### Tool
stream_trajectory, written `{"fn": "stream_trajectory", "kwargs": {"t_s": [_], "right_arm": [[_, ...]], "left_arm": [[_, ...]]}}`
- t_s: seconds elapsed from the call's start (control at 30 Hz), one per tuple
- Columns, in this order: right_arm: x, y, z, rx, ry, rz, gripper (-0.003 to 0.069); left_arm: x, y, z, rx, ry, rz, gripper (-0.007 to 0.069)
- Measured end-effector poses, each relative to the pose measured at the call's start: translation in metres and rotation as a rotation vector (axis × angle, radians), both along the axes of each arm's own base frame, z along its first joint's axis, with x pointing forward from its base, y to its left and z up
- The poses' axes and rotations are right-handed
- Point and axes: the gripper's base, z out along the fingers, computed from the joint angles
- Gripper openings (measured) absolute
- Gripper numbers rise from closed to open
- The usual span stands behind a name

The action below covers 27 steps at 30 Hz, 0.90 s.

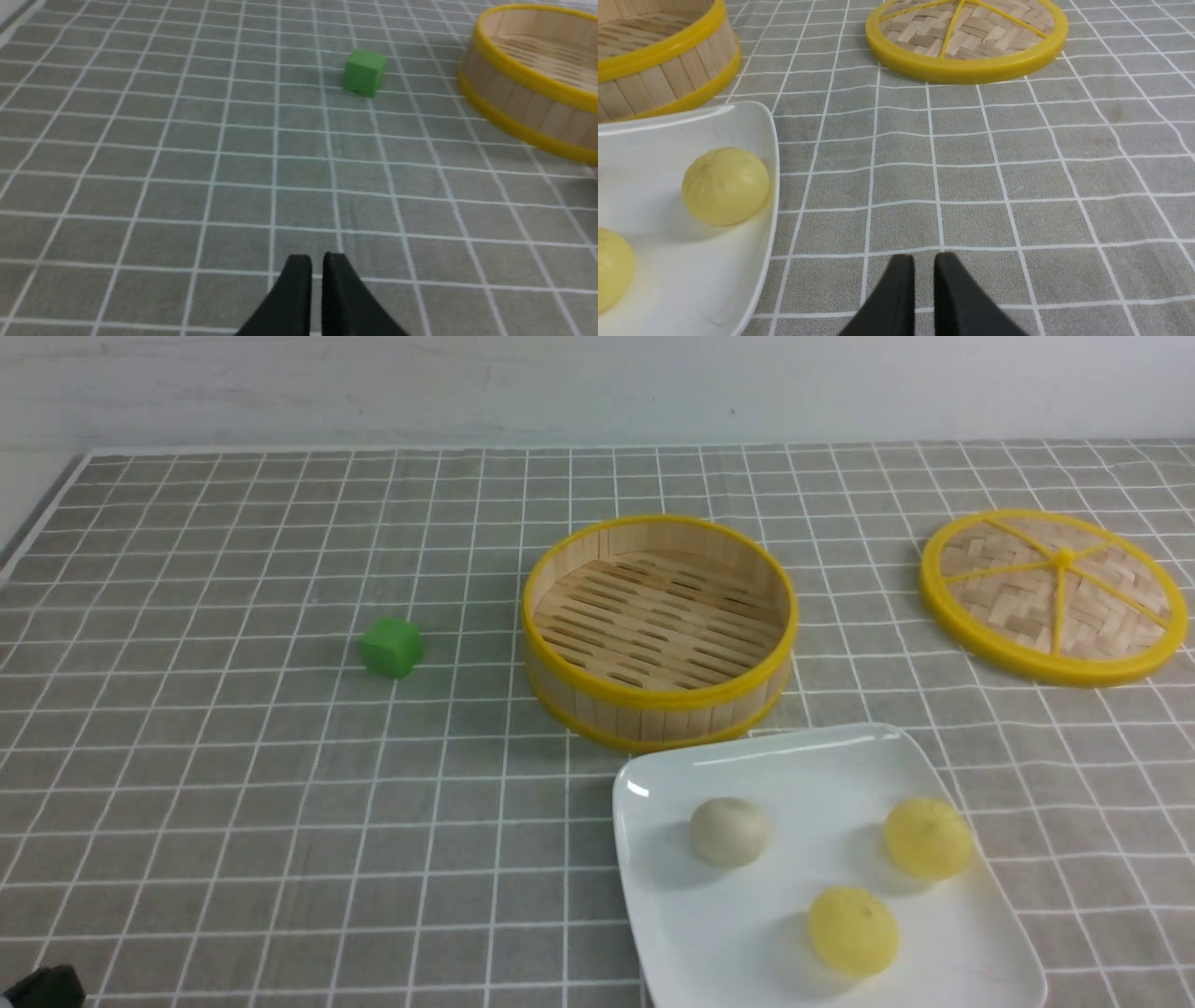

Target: Put the steamed buns into the plate on the grey tablecloth.

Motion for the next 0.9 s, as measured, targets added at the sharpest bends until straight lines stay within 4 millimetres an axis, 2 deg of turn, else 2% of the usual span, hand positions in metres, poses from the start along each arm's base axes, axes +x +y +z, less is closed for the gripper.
{"fn": "stream_trajectory", "kwargs": {"t_s": [0.13,0.63,0.9], "right_arm": [[0.000,0.000,0.000,0.000,0.000,0.000,0.0093],[0.000,0.000,0.000,0.000,0.000,-0.001,0.0105],[0.000,0.000,0.000,0.000,0.000,-0.001,0.0115]], "left_arm": [[0.000,0.002,-0.017,0.018,0.016,0.036,0.0066],[0.000,0.000,-0.017,0.019,0.003,-0.016,0.0074],[0.000,0.004,-0.017,0.018,0.004,0.078,0.0081]]}}
